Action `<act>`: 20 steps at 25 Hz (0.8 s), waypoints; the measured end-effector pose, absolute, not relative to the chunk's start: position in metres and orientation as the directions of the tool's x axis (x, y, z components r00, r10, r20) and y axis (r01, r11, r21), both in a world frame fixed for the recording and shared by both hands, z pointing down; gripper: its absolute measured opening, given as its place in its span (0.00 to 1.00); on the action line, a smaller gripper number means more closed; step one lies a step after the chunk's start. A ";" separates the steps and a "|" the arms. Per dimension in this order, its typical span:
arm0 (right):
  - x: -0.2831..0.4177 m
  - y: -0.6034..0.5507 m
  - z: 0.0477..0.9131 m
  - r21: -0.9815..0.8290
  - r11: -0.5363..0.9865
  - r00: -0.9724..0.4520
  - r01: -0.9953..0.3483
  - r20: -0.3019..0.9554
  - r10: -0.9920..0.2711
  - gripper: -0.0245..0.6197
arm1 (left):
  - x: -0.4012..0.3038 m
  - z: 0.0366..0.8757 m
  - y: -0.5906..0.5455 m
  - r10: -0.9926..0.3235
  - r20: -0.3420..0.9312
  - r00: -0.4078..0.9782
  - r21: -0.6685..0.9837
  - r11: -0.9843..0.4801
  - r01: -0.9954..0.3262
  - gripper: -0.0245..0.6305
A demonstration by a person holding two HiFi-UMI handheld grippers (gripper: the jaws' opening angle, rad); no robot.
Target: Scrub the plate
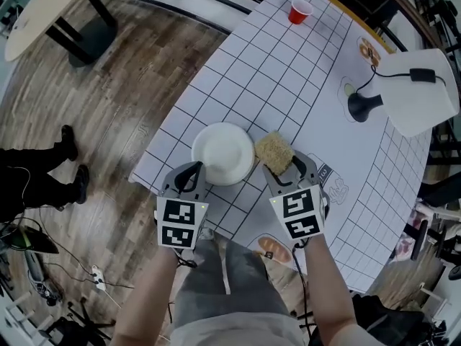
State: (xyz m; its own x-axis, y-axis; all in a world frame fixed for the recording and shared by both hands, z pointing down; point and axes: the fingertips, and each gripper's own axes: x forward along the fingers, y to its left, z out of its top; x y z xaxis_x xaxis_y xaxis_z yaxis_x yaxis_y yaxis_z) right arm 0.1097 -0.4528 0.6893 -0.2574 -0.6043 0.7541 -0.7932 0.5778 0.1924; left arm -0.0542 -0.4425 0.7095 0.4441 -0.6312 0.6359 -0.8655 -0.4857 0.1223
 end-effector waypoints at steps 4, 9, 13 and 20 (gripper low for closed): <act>0.112 -0.452 0.649 0.190 0.566 -0.284 -0.802 0.713 -0.641 0.41 | -0.056 0.671 -0.441 -0.667 0.591 0.455 0.128 -0.479 -0.869 0.06; 0.097 -0.449 0.590 0.171 0.565 -0.350 -0.808 0.632 -0.691 0.41 | -0.068 0.620 -0.448 -0.721 0.530 0.447 0.118 -0.459 -0.881 0.06; 0.081 -0.447 0.544 0.162 0.552 -0.386 -0.818 0.556 -0.736 0.41 | -0.084 0.571 -0.449 -0.772 0.477 0.420 0.092 -0.432 -0.897 0.06; 0.060 -0.434 0.441 0.184 0.539 -0.440 -0.822 0.397 -0.806 0.41 | -0.090 0.463 -0.434 -0.824 0.348 0.448 0.024 -0.470 -0.882 0.06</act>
State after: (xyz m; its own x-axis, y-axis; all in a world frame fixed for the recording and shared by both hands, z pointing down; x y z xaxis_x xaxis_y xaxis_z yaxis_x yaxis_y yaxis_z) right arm 0.0597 -0.4338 0.4409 -0.4395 -0.8059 0.3967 -0.8220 0.5389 0.1840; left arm -0.0899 -0.4343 0.4631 0.4481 -0.8236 0.3478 -0.8823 -0.4700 0.0237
